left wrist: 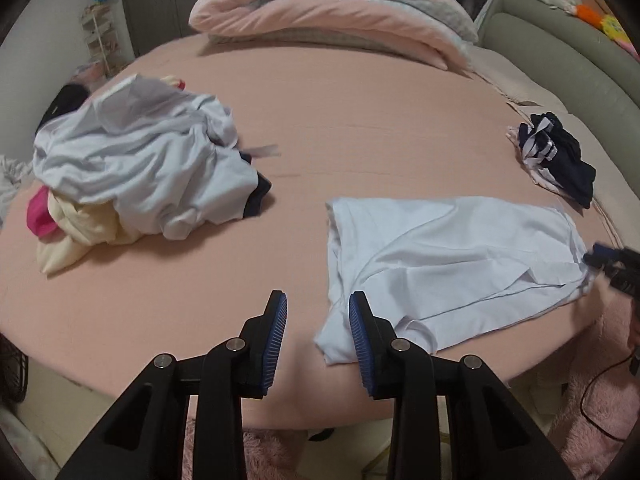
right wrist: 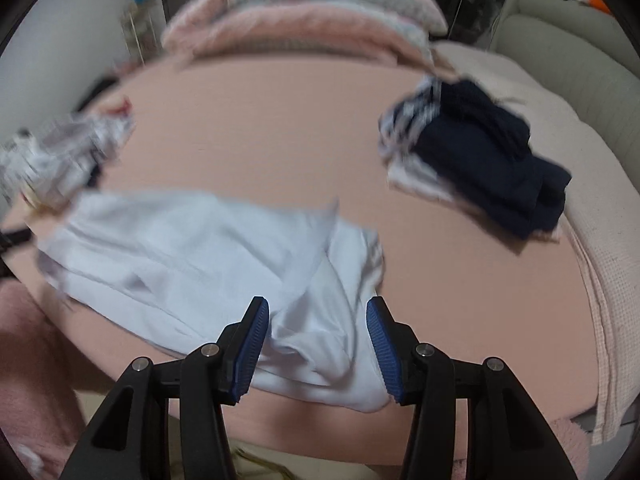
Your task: Fold clothes
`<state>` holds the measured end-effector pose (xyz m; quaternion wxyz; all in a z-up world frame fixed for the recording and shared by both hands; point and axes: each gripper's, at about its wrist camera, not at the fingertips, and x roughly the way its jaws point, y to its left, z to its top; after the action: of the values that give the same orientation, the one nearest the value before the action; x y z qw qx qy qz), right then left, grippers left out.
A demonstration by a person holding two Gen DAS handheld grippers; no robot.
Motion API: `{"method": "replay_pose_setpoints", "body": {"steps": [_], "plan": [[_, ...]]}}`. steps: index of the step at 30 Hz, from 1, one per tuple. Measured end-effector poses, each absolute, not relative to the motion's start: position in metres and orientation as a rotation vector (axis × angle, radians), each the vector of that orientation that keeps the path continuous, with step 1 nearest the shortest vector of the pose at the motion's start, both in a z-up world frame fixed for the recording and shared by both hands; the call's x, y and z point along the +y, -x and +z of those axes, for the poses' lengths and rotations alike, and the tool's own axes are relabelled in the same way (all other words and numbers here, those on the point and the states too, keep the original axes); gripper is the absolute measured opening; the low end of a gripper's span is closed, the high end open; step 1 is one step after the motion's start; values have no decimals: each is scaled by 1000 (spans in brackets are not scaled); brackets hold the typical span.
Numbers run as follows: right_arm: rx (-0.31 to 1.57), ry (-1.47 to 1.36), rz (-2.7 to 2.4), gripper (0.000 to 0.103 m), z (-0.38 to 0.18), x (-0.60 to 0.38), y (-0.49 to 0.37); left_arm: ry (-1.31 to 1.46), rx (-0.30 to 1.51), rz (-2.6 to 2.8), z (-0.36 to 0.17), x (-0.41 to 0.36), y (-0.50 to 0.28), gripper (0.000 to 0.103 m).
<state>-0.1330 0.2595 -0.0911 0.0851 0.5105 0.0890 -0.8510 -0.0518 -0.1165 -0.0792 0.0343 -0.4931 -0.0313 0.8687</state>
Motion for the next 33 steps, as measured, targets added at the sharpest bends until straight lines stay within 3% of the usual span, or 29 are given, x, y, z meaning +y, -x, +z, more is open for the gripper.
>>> {"method": "replay_pose_setpoints", "body": {"steps": [8,10,11,12,18,21,23,29,33], "plan": [[121,-1645,-2602,50,-92,301,127,1659,239,2605,-113,-79,59,29],[61,-1602,-2633,50,-80,307,124,1654,232,2615,-113,-81,57,27],[40,-1560,-2635,50,-75,306,122,1629,203,2627,-109,-83,55,21],[25,-1513,-2633,50,-69,303,120,1604,174,2640,-105,-84,52,8],[230,-1595,-2516,50,-102,270,134,1493,203,2714,-83,-92,41,7],[143,-1635,-2506,54,-107,284,135,1577,261,2654,-93,-101,40,8],[69,-1666,-2501,55,-105,299,134,1687,234,2552,-110,-107,42,10],[-2,-1557,-2511,55,-76,304,137,1664,79,2510,-93,-111,47,11],[-45,-1460,-2536,57,-56,294,149,1473,-101,2578,-57,-118,50,12]]}}
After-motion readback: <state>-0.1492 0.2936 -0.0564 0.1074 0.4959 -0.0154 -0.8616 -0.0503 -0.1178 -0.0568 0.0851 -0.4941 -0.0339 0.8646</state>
